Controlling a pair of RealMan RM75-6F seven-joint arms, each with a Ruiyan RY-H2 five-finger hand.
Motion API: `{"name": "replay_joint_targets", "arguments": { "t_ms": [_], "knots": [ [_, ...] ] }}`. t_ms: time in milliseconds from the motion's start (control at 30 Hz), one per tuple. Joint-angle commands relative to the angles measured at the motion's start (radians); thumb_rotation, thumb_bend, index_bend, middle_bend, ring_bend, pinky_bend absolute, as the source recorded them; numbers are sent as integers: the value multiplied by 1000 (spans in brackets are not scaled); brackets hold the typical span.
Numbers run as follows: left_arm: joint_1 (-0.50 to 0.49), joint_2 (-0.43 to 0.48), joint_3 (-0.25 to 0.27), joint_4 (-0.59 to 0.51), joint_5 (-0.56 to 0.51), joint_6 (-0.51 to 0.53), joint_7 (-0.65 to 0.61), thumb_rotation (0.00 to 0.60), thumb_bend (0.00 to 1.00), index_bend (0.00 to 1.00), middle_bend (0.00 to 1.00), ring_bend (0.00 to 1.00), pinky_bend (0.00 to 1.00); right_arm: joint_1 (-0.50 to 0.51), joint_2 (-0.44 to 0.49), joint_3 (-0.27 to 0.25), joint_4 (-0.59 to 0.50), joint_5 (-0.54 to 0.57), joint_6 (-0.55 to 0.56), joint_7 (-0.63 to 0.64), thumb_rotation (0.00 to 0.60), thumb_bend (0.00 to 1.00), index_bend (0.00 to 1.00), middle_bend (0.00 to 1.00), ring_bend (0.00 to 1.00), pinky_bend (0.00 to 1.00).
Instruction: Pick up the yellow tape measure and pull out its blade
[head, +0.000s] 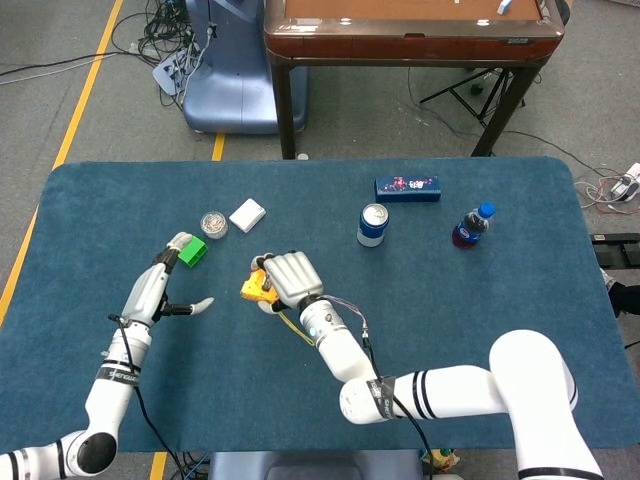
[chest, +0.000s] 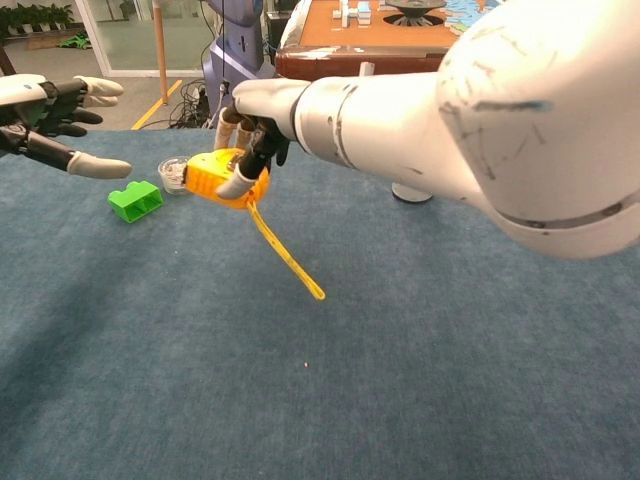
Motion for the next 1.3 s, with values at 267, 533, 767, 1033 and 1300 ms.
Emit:
{"name": "replay_joint_targets", "arguments": {
  "t_ms": [267, 533, 767, 1033, 1300],
  "knots": [
    [-32, -58, 4, 25, -14, 1, 8, 600, 125, 0, 0, 0, 0, 21, -48, 15, 40, 0, 8, 10, 600, 736, 640, 647, 557, 288],
    [-52, -94, 0, 43, -27, 0, 8, 600, 125, 0, 0, 0, 0, 23, -65, 17, 56, -4, 11, 12, 600, 736, 640, 647, 557, 288],
    [-61, -115, 2, 57, -35, 1, 11, 600, 125, 0, 0, 0, 0, 21, -70, 19, 60, -8, 8, 13, 600, 736, 643, 647, 557, 288],
    [-66, -121, 0, 66, -49, 0, 13, 600, 125, 0, 0, 0, 0, 20, -77, 17, 74, -8, 2, 10, 600, 736, 644, 647, 557, 288],
    [-71, -129, 0, 87, -54, 0, 15, 600, 125, 0, 0, 0, 0, 18, -80, 14, 79, -11, -3, 8, 600, 736, 644, 647, 557, 288]
  ]
}}
